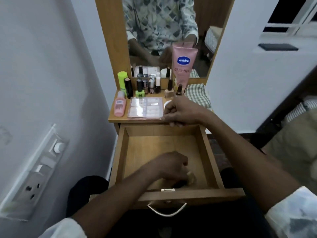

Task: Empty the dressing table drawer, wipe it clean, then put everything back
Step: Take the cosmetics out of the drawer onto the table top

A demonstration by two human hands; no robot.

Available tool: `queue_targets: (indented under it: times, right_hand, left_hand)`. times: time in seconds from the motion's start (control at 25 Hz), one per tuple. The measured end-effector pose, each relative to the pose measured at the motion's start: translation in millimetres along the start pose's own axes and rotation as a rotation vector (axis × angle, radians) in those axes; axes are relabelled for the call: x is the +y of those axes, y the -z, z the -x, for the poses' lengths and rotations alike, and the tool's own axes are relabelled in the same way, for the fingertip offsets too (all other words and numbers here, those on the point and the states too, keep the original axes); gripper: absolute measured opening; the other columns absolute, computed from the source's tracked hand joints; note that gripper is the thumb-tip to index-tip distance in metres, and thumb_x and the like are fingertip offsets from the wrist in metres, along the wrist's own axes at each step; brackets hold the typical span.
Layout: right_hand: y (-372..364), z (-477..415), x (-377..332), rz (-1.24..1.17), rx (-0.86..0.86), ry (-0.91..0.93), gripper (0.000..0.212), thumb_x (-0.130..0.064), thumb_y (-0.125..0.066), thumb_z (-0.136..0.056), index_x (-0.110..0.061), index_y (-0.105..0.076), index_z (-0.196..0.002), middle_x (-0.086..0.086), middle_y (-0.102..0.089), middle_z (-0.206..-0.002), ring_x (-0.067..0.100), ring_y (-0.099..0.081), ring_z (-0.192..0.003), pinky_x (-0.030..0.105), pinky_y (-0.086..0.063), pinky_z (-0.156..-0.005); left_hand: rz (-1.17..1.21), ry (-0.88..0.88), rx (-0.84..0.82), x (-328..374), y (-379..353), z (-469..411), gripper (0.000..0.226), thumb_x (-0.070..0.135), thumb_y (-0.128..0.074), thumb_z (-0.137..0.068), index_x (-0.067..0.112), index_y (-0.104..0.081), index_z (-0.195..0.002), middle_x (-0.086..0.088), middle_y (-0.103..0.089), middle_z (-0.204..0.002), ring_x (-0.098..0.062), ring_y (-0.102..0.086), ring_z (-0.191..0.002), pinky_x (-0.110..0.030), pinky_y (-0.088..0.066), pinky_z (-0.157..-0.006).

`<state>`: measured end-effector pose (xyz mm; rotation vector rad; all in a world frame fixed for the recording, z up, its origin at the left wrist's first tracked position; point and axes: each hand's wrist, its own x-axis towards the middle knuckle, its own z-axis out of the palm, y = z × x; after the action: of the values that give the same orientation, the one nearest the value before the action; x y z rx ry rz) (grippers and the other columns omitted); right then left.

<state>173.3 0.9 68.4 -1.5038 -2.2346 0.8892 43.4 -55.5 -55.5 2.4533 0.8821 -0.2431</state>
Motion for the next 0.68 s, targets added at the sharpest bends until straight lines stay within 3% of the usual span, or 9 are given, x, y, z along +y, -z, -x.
queue_targets:
  times: [0.16,0.24,0.32,0.36,0.44,0.52,0.6,0.68]
  right_hand:
    - [-20.2,17.6,23.7,0.021,-0.129,-0.061,0.008,-0.024,-0.067,-0.091,-0.020,-0.066,-0.084,-0.004,-0.069,-0.071,0.000,-0.061,-0.054,0.019,-0.049,-0.054]
    - [-29.1,22.4,37.3,0.174,-0.139,-0.049,0.008,-0.028,-0.066,-0.091,-0.028,-0.061,-0.084,-0.013,-0.061,-0.076,-0.002,-0.058,-0.066,0.015,-0.042,-0.061]
    - [-31.4,28.6,49.8,0.224,-0.078,-0.045,0.005,-0.025,-0.063,-0.090,-0.028,-0.062,-0.087,-0.015,-0.059,-0.081,-0.001,-0.057,-0.074,0.013,-0.039,-0.062]
    - [-30.0,32.6,54.8,0.196,-0.054,-0.035,0.006,-0.021,-0.062,-0.089,-0.027,-0.064,-0.089,-0.015,-0.061,-0.086,0.000,-0.059,-0.079,0.013,-0.042,-0.064]
    - [-28.5,43.0,59.5,0.088,-0.032,-0.006,0.025,-0.013,-0.061,-0.085,-0.028,-0.068,-0.104,-0.017,-0.064,-0.104,-0.003,-0.059,-0.094,0.015,-0.049,-0.076]
    - [-32.9,48.8,60.0,0.009,-0.019,0.045,0.044,-0.014,-0.062,-0.082,-0.034,-0.063,-0.121,-0.019,-0.060,-0.116,-0.004,-0.057,-0.104,0.015,-0.049,-0.084]
    - [-40.2,46.5,56.4,-0.047,0.030,0.104,0.048,-0.021,-0.067,-0.080,-0.035,-0.060,-0.125,-0.016,-0.058,-0.117,-0.001,-0.057,-0.106,0.014,-0.049,-0.085]
    - [-47.8,39.6,53.1,-0.088,0.147,0.125,0.039,-0.023,-0.073,-0.081,-0.032,-0.065,-0.118,-0.016,-0.062,-0.111,-0.002,-0.060,-0.104,0.013,-0.049,-0.083]
  left_hand:
    - [-0.198,-0.083,-0.022,36.2,-22.2,-23.1,0.039,0.041,-0.059,-0.085,0.013,-0.055,-0.112,-0.011,-0.055,-0.109,-0.031,-0.058,-0.090,-0.040,-0.051,-0.070]
    - [-0.101,-0.050,0.021,26.9,-27.0,-31.2,0.038,0.027,-0.065,-0.084,0.006,-0.055,-0.114,-0.019,-0.055,-0.112,-0.036,-0.056,-0.096,-0.043,-0.050,-0.079]
    - [0.306,0.109,0.112,8.2,-12.5,-31.2,0.036,0.014,-0.066,-0.084,-0.003,-0.059,-0.115,-0.025,-0.059,-0.114,-0.034,-0.059,-0.106,-0.038,-0.048,-0.086]
    - [0.582,0.208,0.183,-0.7,-1.3,-29.2,0.025,0.008,-0.066,-0.085,-0.004,-0.064,-0.107,-0.023,-0.065,-0.104,-0.025,-0.065,-0.099,-0.031,-0.049,-0.081]
    - [1.095,0.319,0.316,-11.6,20.9,-17.5,0.007,0.003,-0.066,-0.085,0.006,-0.067,-0.079,-0.004,-0.066,-0.065,-0.006,-0.064,-0.057,-0.021,-0.048,-0.052]
    - [1.537,0.441,0.349,-23.1,31.5,-10.7,0.017,0.003,-0.063,-0.089,0.005,-0.065,-0.072,-0.006,-0.057,-0.055,-0.013,-0.054,-0.042,-0.019,-0.042,-0.040]
    - [1.836,0.513,0.410,-34.0,38.8,-8.0,0.011,0.005,-0.058,-0.093,-0.001,-0.064,-0.086,-0.018,-0.061,-0.075,-0.027,-0.063,-0.066,-0.033,-0.056,-0.059]
    - [2.046,0.523,0.476,-43.0,43.4,-5.9,0.013,0.003,-0.055,-0.095,-0.007,-0.061,-0.101,-0.025,-0.062,-0.102,-0.038,-0.061,-0.102,-0.052,-0.054,-0.087]
